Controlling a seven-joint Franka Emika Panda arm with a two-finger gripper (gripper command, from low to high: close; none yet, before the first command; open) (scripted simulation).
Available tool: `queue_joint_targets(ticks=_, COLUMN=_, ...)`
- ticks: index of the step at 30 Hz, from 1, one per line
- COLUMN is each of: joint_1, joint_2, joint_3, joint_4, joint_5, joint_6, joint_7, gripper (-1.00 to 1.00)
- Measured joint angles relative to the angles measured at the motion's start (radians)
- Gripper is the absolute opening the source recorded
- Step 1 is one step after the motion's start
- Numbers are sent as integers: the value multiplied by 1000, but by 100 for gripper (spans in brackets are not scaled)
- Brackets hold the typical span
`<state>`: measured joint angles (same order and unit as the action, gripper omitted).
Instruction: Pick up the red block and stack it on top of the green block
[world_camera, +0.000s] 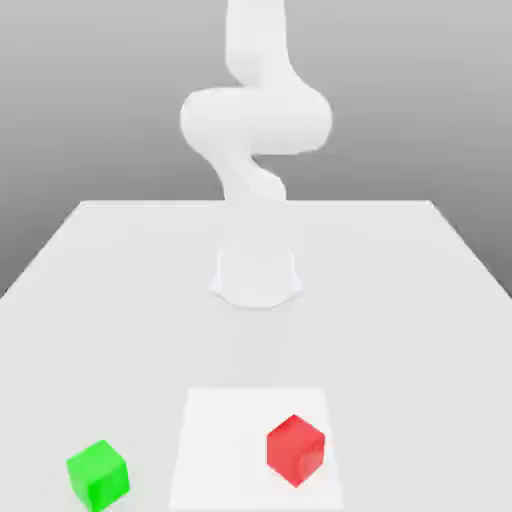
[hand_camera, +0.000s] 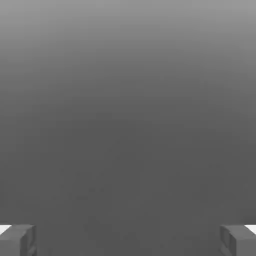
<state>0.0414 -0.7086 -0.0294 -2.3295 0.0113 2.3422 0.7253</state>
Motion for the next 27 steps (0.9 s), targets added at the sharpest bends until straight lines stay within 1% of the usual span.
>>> queue_joint_targets(ticks=7, joint_1=105, joint_2=261, joint_3=-71, joint_4=-83, joint_5=41, joint_6=118, joint_7=-220, gripper=0)
queue_joint_targets(ticks=12, joint_1=156, joint_2=444, joint_3=-96, joint_4=-141, joint_5=71, joint_6=201, joint_7=-375, gripper=0)
queue_joint_targets(ticks=18, joint_1=190, joint_2=660, joint_3=-96, joint_4=-211, joint_5=83, joint_6=300, joint_7=-542, gripper=0)
queue_joint_targets(ticks=22, joint_1=194, joint_2=800, joint_3=-90, joint_4=-259, joint_5=44, joint_6=368, joint_7=-621, gripper=0)
queue_joint_targets(ticks=24, joint_1=194, joint_2=870, joint_3=-87, joint_4=-262, joint_5=44, joint_6=417, joint_7=-643, gripper=0)
queue_joint_targets(ticks=27, joint_1=177, joint_2=978, joint_3=-63, joint_4=-249, joint_5=70, joint_6=505, joint_7=-670, gripper=0)
